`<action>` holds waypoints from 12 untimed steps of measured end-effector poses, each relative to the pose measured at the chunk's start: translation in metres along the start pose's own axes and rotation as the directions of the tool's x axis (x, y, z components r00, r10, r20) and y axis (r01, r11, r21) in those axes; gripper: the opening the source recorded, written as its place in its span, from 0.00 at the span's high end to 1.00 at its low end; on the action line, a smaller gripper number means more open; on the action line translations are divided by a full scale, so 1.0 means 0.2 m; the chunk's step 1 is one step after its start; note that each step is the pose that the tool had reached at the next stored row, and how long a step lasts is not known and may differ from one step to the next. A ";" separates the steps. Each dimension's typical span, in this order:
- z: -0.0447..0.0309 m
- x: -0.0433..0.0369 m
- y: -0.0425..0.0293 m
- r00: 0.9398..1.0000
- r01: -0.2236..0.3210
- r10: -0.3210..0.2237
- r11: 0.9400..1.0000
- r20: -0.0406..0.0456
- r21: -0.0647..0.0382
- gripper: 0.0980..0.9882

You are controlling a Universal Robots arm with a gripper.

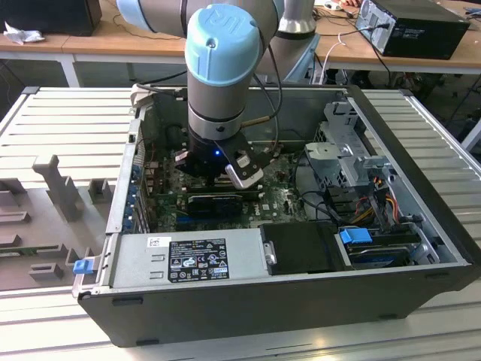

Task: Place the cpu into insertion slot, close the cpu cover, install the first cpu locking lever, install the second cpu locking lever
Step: 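Install the second cpu locking lever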

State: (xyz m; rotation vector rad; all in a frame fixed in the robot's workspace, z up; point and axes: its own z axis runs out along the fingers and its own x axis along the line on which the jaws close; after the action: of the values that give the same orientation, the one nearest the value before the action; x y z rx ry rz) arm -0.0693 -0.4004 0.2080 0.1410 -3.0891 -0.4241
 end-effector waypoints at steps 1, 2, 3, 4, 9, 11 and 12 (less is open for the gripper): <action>0.005 0.003 -0.001 1.000 0.000 0.000 1.000 0.000 -0.004 0.99; 0.016 0.003 -0.004 1.000 0.000 0.000 1.000 0.001 -0.011 0.99; 0.020 0.003 -0.006 1.000 0.001 -0.001 1.000 0.001 -0.014 0.99; 0.026 0.003 -0.007 1.000 0.001 -0.001 1.000 0.002 -0.018 0.99; 0.037 0.009 -0.010 1.000 0.002 -0.002 0.999 0.003 -0.034 0.99; 0.041 0.010 -0.011 1.000 0.002 -0.002 0.999 0.003 -0.036 0.99; 0.042 0.011 -0.012 1.000 0.002 -0.002 0.999 0.003 -0.036 0.99</action>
State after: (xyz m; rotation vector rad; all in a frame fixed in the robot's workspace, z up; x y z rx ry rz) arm -0.0715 -0.4006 0.1992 0.1427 -3.0823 -0.4802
